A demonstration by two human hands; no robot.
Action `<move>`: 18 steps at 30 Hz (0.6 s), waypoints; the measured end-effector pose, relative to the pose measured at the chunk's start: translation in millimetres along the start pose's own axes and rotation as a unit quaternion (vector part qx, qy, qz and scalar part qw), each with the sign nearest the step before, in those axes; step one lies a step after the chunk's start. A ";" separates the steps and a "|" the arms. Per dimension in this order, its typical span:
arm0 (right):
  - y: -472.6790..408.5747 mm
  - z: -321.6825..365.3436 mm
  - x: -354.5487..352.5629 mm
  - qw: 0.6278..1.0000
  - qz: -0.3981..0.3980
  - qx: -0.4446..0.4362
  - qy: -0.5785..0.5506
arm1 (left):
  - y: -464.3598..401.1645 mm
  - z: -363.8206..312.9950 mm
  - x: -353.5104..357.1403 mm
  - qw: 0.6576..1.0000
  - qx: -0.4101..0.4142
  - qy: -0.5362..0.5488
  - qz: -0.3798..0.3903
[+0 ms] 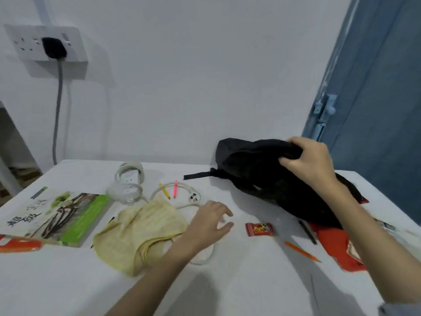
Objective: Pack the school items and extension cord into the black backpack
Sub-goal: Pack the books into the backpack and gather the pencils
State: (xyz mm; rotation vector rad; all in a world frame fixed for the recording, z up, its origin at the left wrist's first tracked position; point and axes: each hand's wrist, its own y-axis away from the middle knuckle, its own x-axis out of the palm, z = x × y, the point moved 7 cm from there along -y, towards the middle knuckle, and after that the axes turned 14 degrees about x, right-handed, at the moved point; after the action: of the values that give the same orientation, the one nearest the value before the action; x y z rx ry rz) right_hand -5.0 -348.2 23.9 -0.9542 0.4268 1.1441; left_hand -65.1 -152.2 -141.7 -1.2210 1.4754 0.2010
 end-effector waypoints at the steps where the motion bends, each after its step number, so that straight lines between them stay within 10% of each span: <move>1: -3.9 -7.2 -10.7 1.000 -0.012 0.009 -0.003 | -15.8 -4.8 20.4 0.999 -0.009 -0.005 0.043; 5: -2.2 -26.0 -14.5 1.000 -0.009 0.026 -0.014 | -40.4 -19.4 66.5 0.982 -0.015 -0.100 0.162; 13: 14.9 -34.0 3.8 0.999 0.012 0.021 -0.048 | -26.8 6.6 47.3 0.984 -0.042 -0.141 0.104; 18: 67.8 -40.9 38.4 0.994 0.084 -0.033 -0.057 | -5.5 41.4 -33.1 0.972 -0.195 -0.076 -0.104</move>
State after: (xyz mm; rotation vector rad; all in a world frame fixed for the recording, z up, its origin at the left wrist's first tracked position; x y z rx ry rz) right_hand -44.2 -353.1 -54.7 -0.9177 0.3828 1.3655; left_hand -41.3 -107.2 -126.1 -1.6276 1.1965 0.4474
